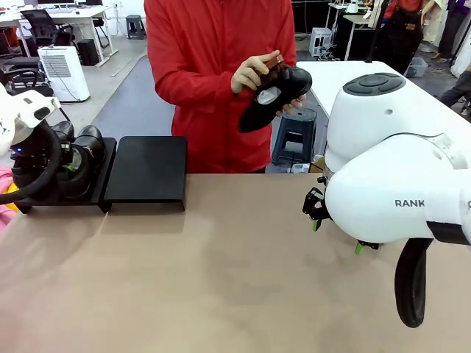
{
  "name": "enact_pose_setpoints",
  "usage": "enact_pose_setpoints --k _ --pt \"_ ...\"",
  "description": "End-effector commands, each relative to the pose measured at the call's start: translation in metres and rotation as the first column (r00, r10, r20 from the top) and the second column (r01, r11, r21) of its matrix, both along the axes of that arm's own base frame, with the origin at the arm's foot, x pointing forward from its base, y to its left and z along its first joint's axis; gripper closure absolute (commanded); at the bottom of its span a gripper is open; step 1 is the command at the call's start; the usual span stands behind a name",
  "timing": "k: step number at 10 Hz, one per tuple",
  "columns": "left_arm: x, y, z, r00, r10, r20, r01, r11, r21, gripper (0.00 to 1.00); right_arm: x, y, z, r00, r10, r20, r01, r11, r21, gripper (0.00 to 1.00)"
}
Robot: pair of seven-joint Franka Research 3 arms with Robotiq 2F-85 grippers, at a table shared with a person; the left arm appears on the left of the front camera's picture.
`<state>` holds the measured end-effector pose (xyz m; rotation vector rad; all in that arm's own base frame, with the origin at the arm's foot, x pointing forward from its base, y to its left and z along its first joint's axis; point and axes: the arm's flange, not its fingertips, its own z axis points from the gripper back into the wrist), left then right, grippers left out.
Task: Organize the shoes by placing them on the stand.
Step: Place the Shoe from the middle of the table onto the Shoes Stand, then pick up one Shoe and place it in the middle of the table.
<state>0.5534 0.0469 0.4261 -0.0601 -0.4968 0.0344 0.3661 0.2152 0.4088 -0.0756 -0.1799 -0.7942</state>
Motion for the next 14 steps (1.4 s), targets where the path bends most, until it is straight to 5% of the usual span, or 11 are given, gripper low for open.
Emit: enact_pose_setpoints --k 1,8,9,14 --pt "-0.004 -0.001 0.008 1.0 0.008 0.027 -0.009 0.999 0.034 0.6 0.003 0.0 0.002 1.0 0.023 0.004 -0.023 1.0 0.002 0.0" --pt "-0.036 0.001 0.048 0.997 0.066 0.026 -0.066 0.998 -0.002 0.6 0.003 0.0 0.002 1.0 0.023 0.004 -0.023 1.0 0.002 0.0" --pt "-0.021 -0.003 0.039 0.999 -0.01 0.053 0.009 1.0 0.007 0.6 0.003 0.0 0.002 1.0 0.023 0.004 -0.023 1.0 0.002 0.0" --pt "-0.021 -0.003 0.039 0.999 -0.01 0.053 0.009 1.0 0.007 0.6 0.003 0.0 0.002 1.0 0.023 0.004 -0.023 1.0 0.002 0.0"
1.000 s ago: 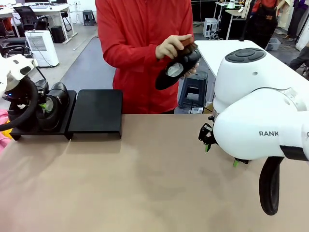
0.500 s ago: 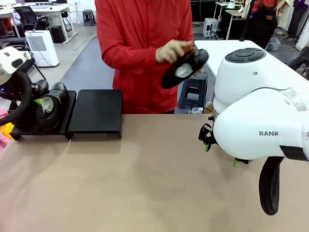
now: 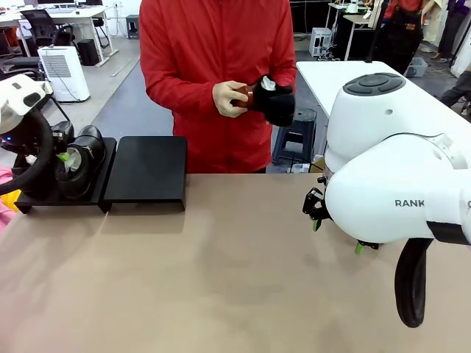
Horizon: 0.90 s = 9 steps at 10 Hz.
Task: Organize the shoes by placing them on the stand.
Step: Pick up one Shoe and place it in the middle of the table.
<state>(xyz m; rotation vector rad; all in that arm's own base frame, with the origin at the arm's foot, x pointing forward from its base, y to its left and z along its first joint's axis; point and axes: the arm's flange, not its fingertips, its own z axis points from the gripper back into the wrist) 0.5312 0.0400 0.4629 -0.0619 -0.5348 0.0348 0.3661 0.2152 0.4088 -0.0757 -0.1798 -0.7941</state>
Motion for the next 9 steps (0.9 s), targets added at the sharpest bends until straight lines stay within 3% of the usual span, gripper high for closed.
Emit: enact_pose_setpoints --k 1,2,4,6,9 --pt "0.001 0.004 0.002 1.0 -0.011 0.015 0.011 1.0 0.009 0.6 0.003 0.0 0.002 1.0 0.023 0.004 -0.023 1.0 0.002 0.0" --pt "0.0 0.0 0.0 1.0 0.0 0.0 0.0 1.0 0.0 0.6 0.003 0.0 0.002 1.0 0.023 0.004 -0.023 1.0 0.002 0.0" --pt "0.002 0.002 0.057 0.988 0.029 0.152 -0.033 0.999 0.023 0.6 0.003 0.0 0.002 1.0 0.023 0.004 -0.023 1.0 0.002 0.0" --pt "-0.02 -0.012 0.112 0.963 -0.038 0.265 0.035 0.999 0.014 0.6 0.003 0.0 0.002 1.0 0.023 0.004 -0.023 1.0 0.002 0.0" --pt "-0.066 -0.046 0.159 0.905 -0.158 0.394 0.141 0.987 0.073 0.6 0.003 0.0 0.002 1.0 0.023 0.004 -0.023 1.0 0.002 0.0"
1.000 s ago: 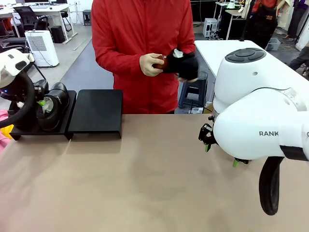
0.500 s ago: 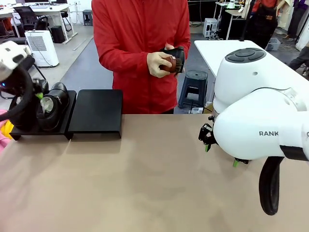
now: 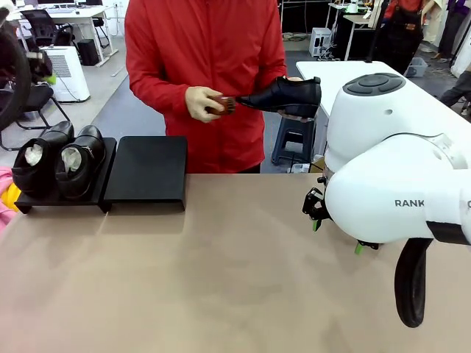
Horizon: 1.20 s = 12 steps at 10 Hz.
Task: Organize the shoes by placing them on the stand.
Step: Pick up one Shoe and place it in the middle of the table.
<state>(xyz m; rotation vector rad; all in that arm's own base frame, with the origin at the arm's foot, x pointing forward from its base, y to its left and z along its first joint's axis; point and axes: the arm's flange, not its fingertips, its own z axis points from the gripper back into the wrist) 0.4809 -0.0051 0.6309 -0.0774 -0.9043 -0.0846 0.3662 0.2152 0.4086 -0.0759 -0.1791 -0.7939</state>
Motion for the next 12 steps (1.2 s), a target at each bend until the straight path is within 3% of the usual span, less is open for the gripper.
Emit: enact_pose_setpoints --k 1,2,3,4,8,9,10,12 --pt "-0.037 -0.02 0.003 0.992 -0.127 0.014 0.127 0.992 -0.006 0.6 0.003 0.0 0.003 1.0 0.023 0.005 -0.023 1.0 0.002 0.0" --pt "-0.056 -0.042 0.0 0.965 -0.224 -0.137 0.217 0.974 -0.063 0.6 0.003 0.0 0.003 1.0 0.023 0.005 -0.023 1.0 0.002 0.0" --pt "-0.072 -0.061 -0.008 0.902 -0.301 -0.31 0.287 0.954 -0.091 0.6 0.003 0.0 0.003 1.0 0.023 0.005 -0.023 1.0 0.002 0.0" --pt "-0.084 -0.073 -0.013 0.858 -0.324 -0.399 0.305 0.946 -0.113 0.6 0.003 0.0 0.003 1.0 0.023 0.005 -0.023 1.0 0.002 0.0" --pt "-0.114 -0.096 -0.025 0.669 -0.466 -0.579 0.382 0.884 -0.27 0.6 0.003 0.0 0.003 1.0 0.023 0.005 -0.023 1.0 0.002 0.0" --pt "-0.111 -0.096 -0.032 0.639 -0.477 -0.603 0.374 0.878 -0.299 0.6 0.003 0.0 0.003 1.0 0.023 0.005 -0.023 1.0 0.002 0.0" --pt "-0.121 -0.105 -0.032 0.706 -0.436 -0.558 0.363 0.899 -0.244 0.6 0.0 0.0 0.0 1.0 0.0 0.0 0.0 1.0 0.0 0.0" --pt "-0.121 -0.105 -0.032 0.706 -0.436 -0.558 0.363 0.899 -0.244 0.6 -0.026 0.004 0.013 0.996 0.085 -0.011 -0.085 0.996 0.012 0.0"
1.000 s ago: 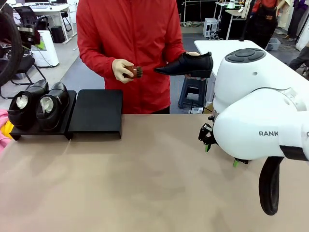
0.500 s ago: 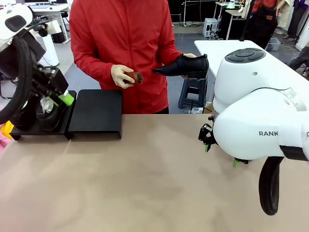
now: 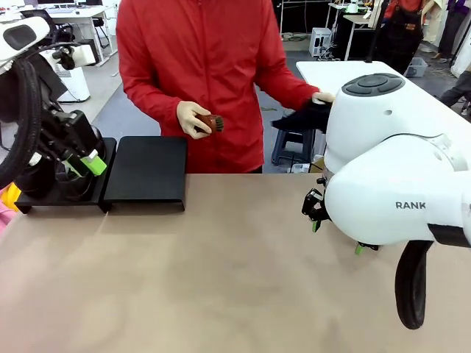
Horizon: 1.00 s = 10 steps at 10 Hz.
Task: Organize the shoes by placing them on the stand.
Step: Pick up one Shoe and place it in the middle of the table.
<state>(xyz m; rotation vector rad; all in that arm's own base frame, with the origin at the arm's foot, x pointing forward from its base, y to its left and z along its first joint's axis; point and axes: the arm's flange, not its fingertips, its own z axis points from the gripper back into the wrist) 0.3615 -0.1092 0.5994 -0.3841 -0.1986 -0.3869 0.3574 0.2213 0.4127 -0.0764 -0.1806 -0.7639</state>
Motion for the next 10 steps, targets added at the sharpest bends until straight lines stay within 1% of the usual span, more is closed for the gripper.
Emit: enact_pose_setpoints --k 1,2,3,4,5,6,7,8,9,10 --pt "-0.001 -0.001 -0.001 1.0 -0.005 0.029 0.005 1.0 -0.015 0.6 -0.033 -0.002 0.017 0.992 0.127 -0.01 -0.126 0.991 0.044 0.0" --pt "-0.001 -0.001 -0.001 1.0 -0.005 0.029 0.005 1.0 -0.015 0.6 -0.052 -0.004 0.027 0.983 0.185 -0.003 -0.184 0.982 0.049 0.0" --pt "-0.001 -0.001 -0.001 1.0 -0.005 0.029 0.005 1.0 -0.015 0.6 -0.066 -0.008 0.033 0.981 0.191 -0.008 -0.191 0.98 0.051 0.0" --pt "-0.001 -0.001 -0.001 1.0 -0.005 0.029 0.005 1.0 -0.015 0.6 -0.072 -0.012 0.036 0.981 0.191 -0.018 -0.19 0.979 0.071 0.0" --pt "-0.001 -0.001 -0.001 1.0 -0.005 0.029 0.005 1.0 -0.015 0.6 -0.072 -0.014 0.036 0.98 0.196 -0.027 -0.194 0.978 0.075 0.0" --pt "-0.001 -0.001 -0.001 1.0 -0.005 0.029 0.005 1.0 -0.015 0.6 -0.059 -0.013 0.031 0.999 0.02 -0.05 -0.021 1.0 -0.016 0.0" --pt "-0.001 -0.001 -0.001 1.0 -0.005 0.029 0.005 1.0 -0.015 0.6 -0.071 0.0 0.036 0.983 0.185 -0.006 -0.185 0.982 0.05 0.0" --pt "0.0 -0.002 0.001 1.0 0.005 0.013 -0.005 1.0 0.006 0.6 -0.071 0.0 0.036 0.983 0.185 -0.006 -0.185 0.982 0.05 0.0" --pt "-0.022 -0.019 0.0 0.999 0.052 -0.008 -0.052 0.998 -0.033 0.6 -0.071 0.0 0.036 0.983 0.185 -0.006 -0.185 0.982 0.05 0.0" --pt "-0.043 -0.028 0.0 0.993 0.114 0.032 -0.111 0.991 -0.08 0.6 -0.071 0.0 0.036 0.983 0.185 -0.006 -0.185 0.982 0.05 0.0"
